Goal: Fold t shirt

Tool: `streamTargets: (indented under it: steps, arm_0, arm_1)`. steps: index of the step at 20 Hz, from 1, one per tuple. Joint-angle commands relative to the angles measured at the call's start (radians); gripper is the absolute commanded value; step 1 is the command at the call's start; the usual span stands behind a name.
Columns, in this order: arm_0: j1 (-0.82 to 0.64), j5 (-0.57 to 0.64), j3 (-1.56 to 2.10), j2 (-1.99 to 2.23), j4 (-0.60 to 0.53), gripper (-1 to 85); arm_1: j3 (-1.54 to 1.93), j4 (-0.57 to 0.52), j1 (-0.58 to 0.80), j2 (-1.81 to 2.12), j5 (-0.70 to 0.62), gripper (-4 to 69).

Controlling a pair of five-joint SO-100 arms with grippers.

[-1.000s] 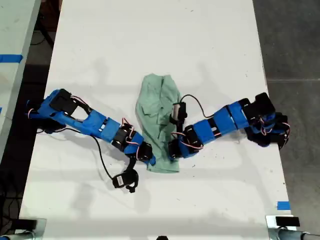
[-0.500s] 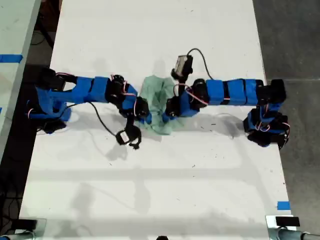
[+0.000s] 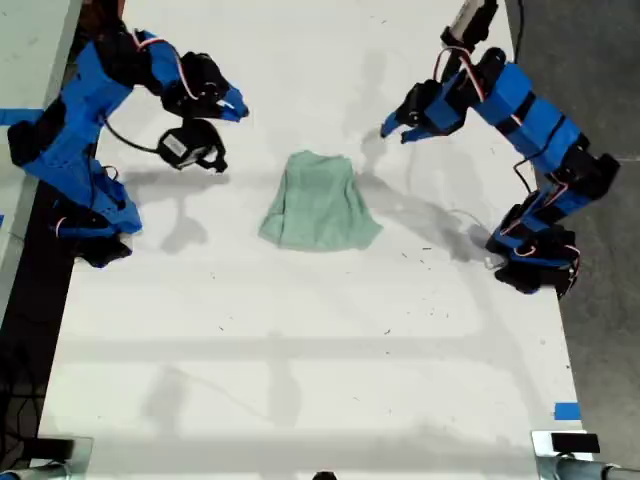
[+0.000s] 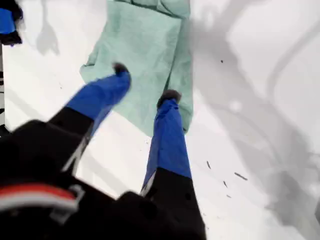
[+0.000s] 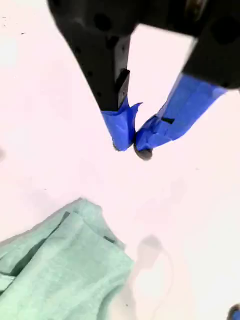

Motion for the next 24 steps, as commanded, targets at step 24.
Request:
streamTargets:
  steps: [24]
  arm_0:
    - [0.433,-0.084,1.963,1.559,-0.675,-0.1]
  arm_1:
    - [1.871,-0.531,-0.46,1.569,-0.127,-2.7]
